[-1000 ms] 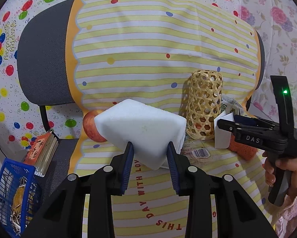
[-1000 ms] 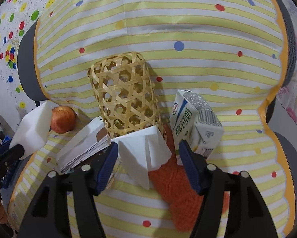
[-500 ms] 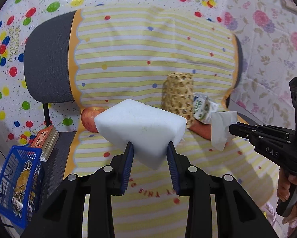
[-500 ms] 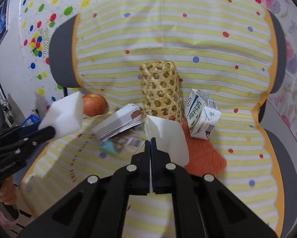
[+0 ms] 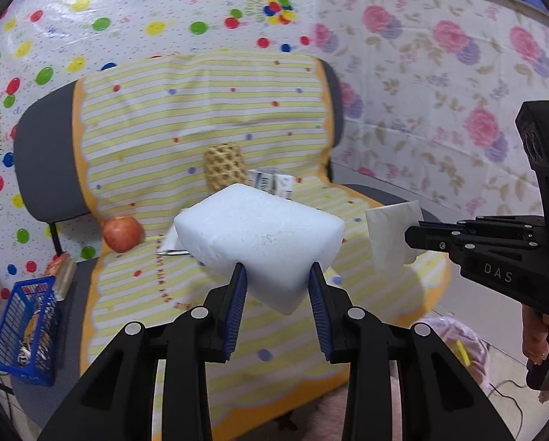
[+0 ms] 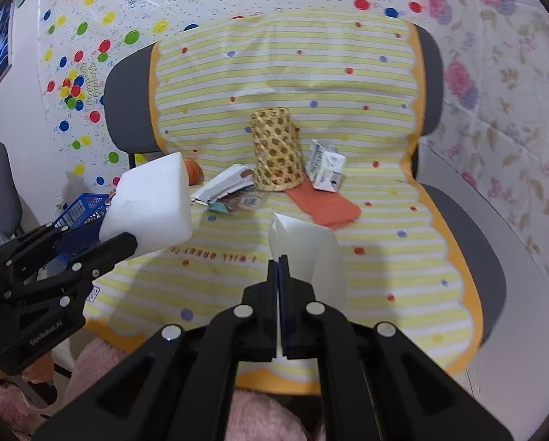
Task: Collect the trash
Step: 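Hold the foam block in the left gripper while the right gripper grasps a white paper napkin, then carry the foam block and napkin to the wastebasket and open both grippers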
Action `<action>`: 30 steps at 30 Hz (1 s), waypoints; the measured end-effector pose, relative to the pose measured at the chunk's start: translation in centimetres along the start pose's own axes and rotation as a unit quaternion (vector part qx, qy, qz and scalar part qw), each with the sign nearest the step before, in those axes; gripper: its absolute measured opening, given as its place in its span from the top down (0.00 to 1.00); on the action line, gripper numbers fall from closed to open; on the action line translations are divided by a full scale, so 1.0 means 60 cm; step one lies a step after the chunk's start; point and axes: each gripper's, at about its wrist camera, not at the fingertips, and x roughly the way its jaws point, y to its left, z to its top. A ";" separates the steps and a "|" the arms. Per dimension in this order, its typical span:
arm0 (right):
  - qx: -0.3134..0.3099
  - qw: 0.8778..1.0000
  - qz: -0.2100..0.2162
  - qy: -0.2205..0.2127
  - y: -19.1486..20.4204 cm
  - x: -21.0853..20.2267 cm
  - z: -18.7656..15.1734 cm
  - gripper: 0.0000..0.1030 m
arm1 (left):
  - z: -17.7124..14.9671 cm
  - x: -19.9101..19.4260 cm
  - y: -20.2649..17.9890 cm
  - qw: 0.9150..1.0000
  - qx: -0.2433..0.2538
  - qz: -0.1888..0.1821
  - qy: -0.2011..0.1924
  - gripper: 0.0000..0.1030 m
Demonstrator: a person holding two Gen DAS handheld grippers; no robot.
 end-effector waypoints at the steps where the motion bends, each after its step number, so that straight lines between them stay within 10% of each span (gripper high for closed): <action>1: 0.003 1.000 -0.012 -0.002 -0.006 -0.013 -0.009 0.99 | -0.004 -0.002 -0.013 1.000 0.005 -0.007 0.000 0.66; 21: 0.125 0.980 -0.153 0.026 -0.137 -0.179 -0.196 0.98 | -0.072 0.019 -0.260 0.974 0.114 -0.193 0.022 0.64; 30: 0.184 0.967 -0.164 0.065 -0.208 -0.160 -0.270 0.98 | -0.096 0.071 -0.329 0.963 0.145 -0.221 0.059 0.63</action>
